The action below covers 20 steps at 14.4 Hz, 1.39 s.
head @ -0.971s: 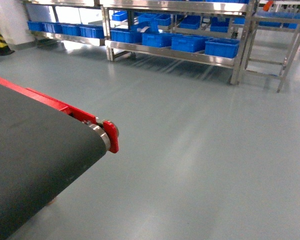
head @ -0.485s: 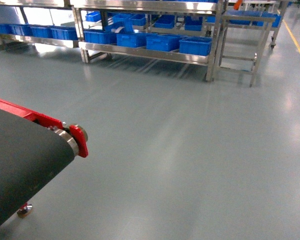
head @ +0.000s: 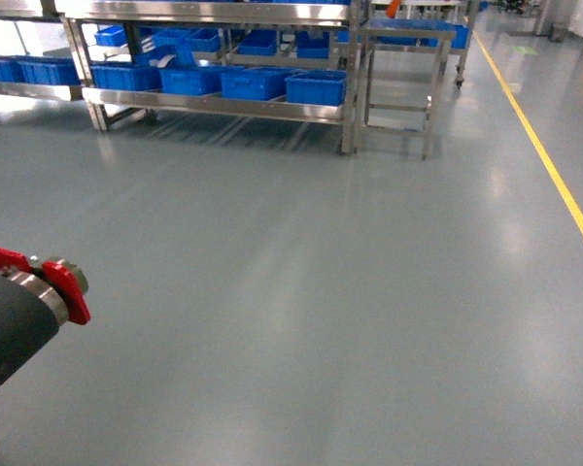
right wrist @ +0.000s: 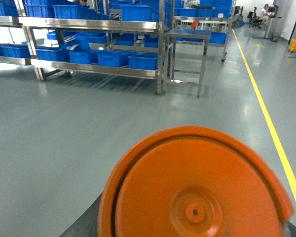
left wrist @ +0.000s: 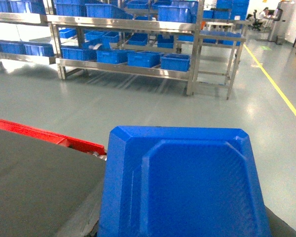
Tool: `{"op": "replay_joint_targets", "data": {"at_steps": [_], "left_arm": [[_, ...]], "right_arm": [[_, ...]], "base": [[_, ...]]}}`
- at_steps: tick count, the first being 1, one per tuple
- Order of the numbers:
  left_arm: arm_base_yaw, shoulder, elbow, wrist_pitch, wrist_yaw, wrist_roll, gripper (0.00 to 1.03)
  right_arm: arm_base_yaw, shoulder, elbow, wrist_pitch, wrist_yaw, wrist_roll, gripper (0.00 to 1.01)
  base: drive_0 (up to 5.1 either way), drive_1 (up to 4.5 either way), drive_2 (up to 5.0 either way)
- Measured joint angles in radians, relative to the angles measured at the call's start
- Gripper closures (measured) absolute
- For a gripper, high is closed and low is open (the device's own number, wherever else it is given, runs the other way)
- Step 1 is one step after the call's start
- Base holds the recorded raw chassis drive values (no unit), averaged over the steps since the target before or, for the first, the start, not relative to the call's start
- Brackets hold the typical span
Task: Sort blue parts and orange caps into right shelf containers
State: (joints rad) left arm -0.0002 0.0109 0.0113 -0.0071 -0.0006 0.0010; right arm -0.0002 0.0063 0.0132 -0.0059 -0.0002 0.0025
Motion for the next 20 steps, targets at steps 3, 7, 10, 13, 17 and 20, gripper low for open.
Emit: {"op": "replay_joint_targets", "data": {"at_steps": [3, 7, 10, 13, 17, 20], "left_arm": [[0.0, 0.0, 0.0, 0.0, 0.0, 0.0, 0.61], [0.0, 0.0, 0.0, 0.0, 0.0, 0.0, 0.61], [0.0, 0.0, 0.0, 0.0, 0.0, 0.0, 0.61], [0.0, 0.0, 0.0, 0.0, 0.0, 0.0, 0.61], [-0.002, 0.0, 0.0, 0.002, 0.0, 0.0, 0.61], [-0.002, 0.0, 0.0, 0.0, 0.0, 0.0, 0.61]], "right_arm": [[0.0, 0.0, 0.0, 0.0, 0.0, 0.0, 0.57], [0.0, 0.0, 0.0, 0.0, 0.0, 0.0, 0.57], [0.0, 0.0, 0.0, 0.0, 0.0, 0.0, 0.57], [0.0, 0.0, 0.0, 0.0, 0.0, 0.0, 0.57], [0.0, 0.0, 0.0, 0.004, 0.0, 0.0, 0.57], [0.0, 0.0, 0.0, -0.001, 0.0, 0.0, 0.57]], "base": [[-1.5, -1.46, -1.5], [-1.7, -1.67, -1.7], [-1.6, -1.65, -1.6], [-1.6, -1.58, -1.6], [-0.2, 1.6, -2.0], [1.2, 5.46, -3.0]]}}
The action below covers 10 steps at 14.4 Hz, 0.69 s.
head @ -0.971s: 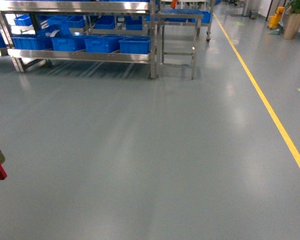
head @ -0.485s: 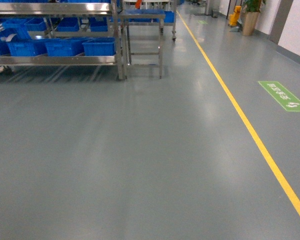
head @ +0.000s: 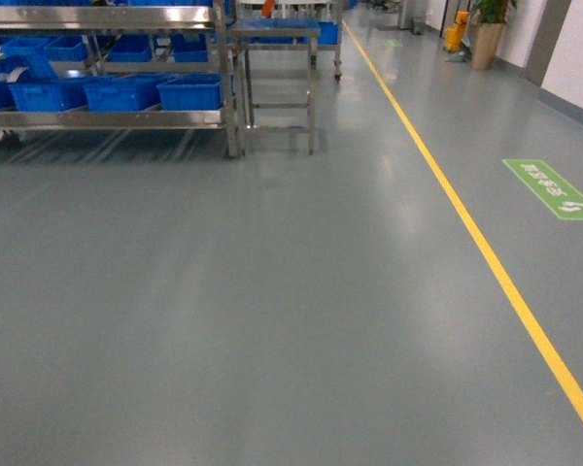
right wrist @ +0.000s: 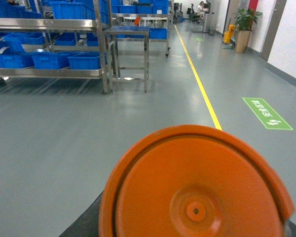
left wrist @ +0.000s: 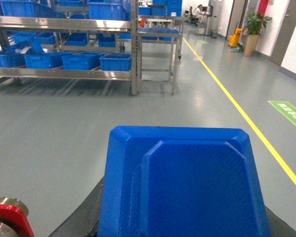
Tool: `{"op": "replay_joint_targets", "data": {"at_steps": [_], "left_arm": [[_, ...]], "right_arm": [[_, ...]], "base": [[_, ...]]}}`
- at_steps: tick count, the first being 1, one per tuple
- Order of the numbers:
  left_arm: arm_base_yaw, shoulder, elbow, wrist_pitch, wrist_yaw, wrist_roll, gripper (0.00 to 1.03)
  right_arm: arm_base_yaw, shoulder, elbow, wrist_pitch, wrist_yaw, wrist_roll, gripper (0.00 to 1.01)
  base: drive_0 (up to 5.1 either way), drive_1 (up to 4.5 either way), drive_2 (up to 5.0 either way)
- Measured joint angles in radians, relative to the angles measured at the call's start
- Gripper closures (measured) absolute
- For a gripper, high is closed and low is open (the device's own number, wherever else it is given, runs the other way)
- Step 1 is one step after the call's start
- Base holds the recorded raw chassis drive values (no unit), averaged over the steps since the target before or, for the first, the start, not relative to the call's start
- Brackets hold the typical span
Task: Sort blue parts and orange caps into right shelf containers
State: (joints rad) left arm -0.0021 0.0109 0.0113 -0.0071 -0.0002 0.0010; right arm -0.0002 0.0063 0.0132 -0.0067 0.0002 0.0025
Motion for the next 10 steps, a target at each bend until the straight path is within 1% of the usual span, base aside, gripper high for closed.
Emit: {"op": "replay_joint_targets", "data": {"at_steps": [10], "left_arm": [[0.002, 0.0, 0.0, 0.003, 0.0, 0.0, 0.61]], "right_arm": [[0.0, 0.0, 0.0, 0.001, 0.0, 0.0, 0.57]], "base": [[-0.1, 4.22, -4.3]]}}
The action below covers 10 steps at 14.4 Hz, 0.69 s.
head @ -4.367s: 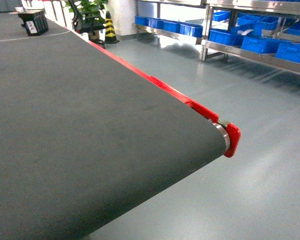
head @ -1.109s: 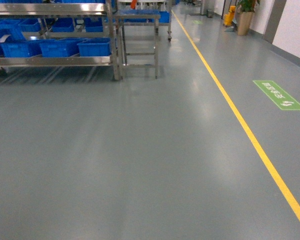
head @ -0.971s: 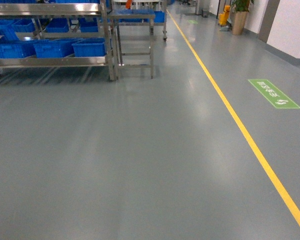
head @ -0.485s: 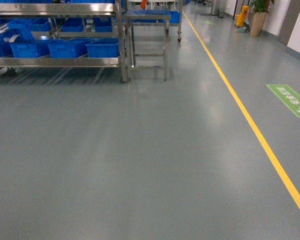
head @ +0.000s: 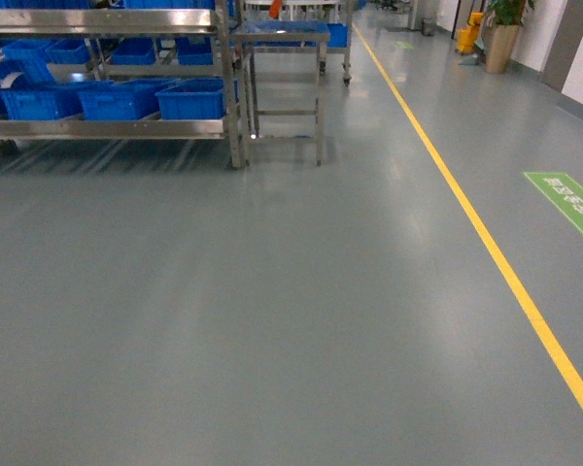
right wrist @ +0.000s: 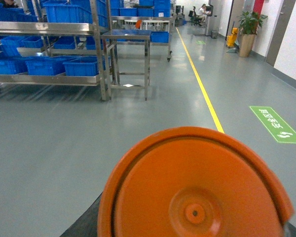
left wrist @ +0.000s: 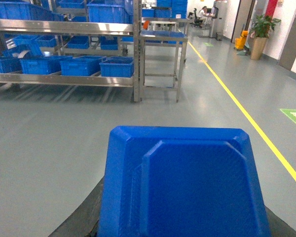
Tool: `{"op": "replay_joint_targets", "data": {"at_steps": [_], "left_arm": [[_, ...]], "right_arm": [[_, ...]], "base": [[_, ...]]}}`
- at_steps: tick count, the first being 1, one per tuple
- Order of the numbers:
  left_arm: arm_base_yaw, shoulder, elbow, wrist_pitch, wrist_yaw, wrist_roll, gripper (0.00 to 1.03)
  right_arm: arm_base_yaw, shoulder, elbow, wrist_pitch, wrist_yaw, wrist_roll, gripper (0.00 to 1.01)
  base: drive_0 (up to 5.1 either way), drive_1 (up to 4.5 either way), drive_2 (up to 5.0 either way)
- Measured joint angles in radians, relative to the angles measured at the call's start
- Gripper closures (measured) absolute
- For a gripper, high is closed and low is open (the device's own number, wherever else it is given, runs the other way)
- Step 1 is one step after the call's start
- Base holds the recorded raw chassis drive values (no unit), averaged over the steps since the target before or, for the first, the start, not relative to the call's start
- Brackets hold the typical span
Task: Sort blue parts and orange caps into right shelf containers
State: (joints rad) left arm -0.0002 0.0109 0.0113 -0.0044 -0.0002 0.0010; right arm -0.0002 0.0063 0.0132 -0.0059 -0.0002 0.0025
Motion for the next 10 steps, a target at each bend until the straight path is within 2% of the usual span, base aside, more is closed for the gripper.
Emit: {"op": "replay_joint_targets", "data": {"at_steps": [10], "left_arm": [[0.0, 0.0, 0.0, -0.004, -0.002, 0.0, 0.61]], "right_arm": [[0.0, 0.0, 0.0, 0.001, 0.0, 0.0, 0.57]], "base": [[0.0, 4.31, -4.3]]}}
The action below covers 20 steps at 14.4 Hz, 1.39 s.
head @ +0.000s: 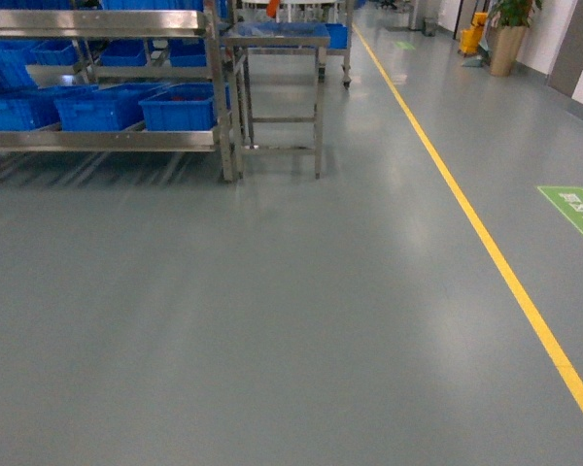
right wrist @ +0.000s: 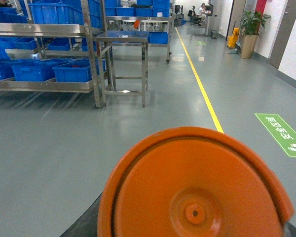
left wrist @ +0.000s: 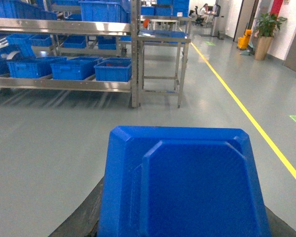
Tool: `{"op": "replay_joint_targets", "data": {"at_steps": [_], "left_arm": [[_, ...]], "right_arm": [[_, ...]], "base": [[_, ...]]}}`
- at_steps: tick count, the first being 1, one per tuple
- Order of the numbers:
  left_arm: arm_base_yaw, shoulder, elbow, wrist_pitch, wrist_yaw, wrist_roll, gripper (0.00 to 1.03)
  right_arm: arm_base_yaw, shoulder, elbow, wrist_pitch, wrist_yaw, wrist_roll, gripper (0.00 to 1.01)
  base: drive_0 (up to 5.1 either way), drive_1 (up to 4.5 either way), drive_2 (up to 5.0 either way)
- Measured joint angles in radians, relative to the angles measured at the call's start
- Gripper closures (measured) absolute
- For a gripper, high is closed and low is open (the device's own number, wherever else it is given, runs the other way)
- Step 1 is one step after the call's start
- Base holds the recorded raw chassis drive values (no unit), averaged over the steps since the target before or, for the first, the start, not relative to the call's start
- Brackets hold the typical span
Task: Sort blue parts and orange caps into right shelf containers
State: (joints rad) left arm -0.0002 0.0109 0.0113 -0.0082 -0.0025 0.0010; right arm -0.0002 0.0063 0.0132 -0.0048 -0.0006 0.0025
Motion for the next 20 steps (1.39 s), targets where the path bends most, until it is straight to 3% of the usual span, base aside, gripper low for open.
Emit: {"op": "replay_joint_targets", "data": {"at_steps": [20], "left_arm": [[0.0, 0.0, 0.0, 0.003, 0.003, 0.0, 0.61]], "right_arm": [[0.0, 0.0, 0.0, -0.002, 0.0, 0.0, 0.57]], "base": [[0.0, 4.3, -4.3]]}}
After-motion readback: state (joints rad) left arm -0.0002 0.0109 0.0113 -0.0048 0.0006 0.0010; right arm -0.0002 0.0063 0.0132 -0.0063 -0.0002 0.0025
